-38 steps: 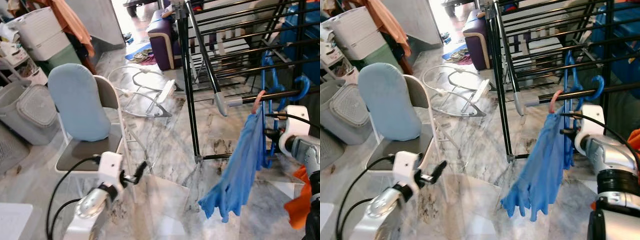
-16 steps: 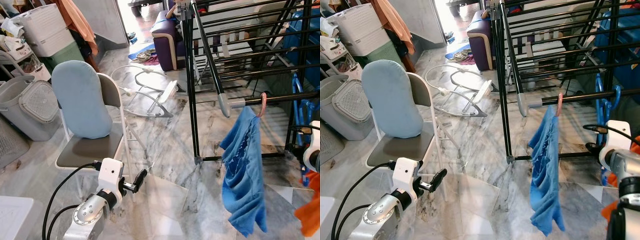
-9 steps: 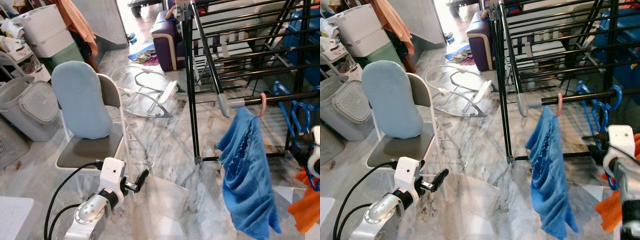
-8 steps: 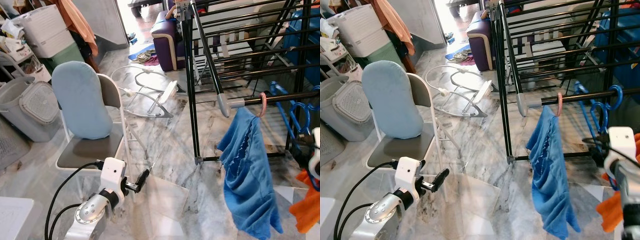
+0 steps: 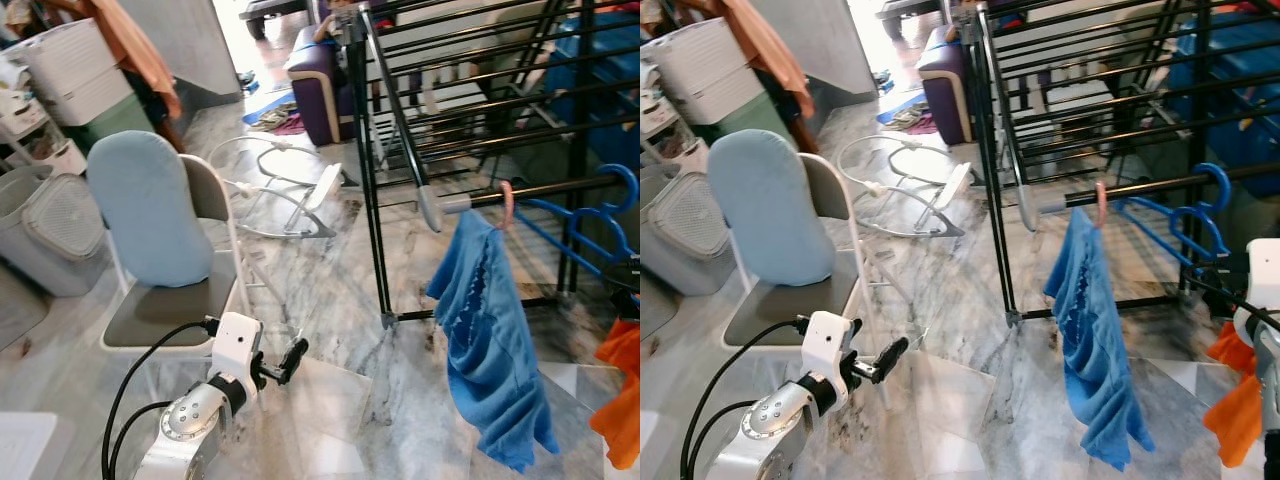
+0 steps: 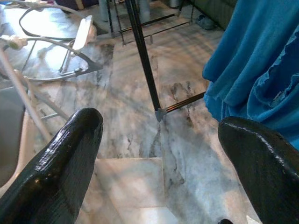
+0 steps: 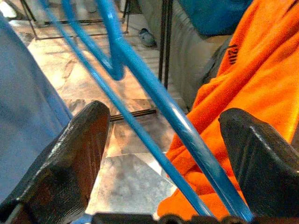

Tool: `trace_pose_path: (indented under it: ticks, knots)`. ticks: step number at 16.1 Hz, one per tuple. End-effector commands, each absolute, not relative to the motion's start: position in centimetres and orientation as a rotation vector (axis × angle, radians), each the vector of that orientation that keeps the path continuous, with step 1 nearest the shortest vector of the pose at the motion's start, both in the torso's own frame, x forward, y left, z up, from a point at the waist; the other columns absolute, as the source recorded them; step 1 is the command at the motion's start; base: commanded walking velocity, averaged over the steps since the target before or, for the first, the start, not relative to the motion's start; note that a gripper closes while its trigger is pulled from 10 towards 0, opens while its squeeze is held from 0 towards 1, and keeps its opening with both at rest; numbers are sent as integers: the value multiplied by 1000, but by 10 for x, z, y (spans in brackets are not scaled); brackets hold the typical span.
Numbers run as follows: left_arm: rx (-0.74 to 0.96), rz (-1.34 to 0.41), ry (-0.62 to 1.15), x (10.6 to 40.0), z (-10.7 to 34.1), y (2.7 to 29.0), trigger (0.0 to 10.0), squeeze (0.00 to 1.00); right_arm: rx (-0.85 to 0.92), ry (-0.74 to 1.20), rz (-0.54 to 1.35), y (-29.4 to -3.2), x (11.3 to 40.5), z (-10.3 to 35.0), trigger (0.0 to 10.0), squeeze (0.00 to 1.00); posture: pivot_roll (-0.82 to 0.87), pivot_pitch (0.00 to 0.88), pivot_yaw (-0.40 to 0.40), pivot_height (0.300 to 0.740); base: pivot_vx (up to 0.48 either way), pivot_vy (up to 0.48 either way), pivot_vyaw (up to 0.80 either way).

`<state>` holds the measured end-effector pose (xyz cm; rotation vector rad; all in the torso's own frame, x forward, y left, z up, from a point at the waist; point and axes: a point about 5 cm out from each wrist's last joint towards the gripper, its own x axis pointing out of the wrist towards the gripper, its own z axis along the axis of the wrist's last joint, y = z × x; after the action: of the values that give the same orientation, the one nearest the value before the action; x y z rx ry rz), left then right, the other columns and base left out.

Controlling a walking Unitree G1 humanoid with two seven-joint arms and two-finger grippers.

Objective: Hang hanger

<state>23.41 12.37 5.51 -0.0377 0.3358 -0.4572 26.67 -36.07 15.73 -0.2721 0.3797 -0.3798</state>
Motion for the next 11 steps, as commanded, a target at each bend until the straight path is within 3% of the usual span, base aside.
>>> trace_pose_path:
  ticks: [1,11]
  knots:
    - [-15,-439,330,238,56,130,10000,0,-279,360,-378,-357,268,163,10000,1000,-212,3,197,740,0,0,0]
    - [-9,-451,318,243,56,127,10000,0,-385,189,-433,-344,264,187,10000,1000,-224,0,205,740,0,0,0]
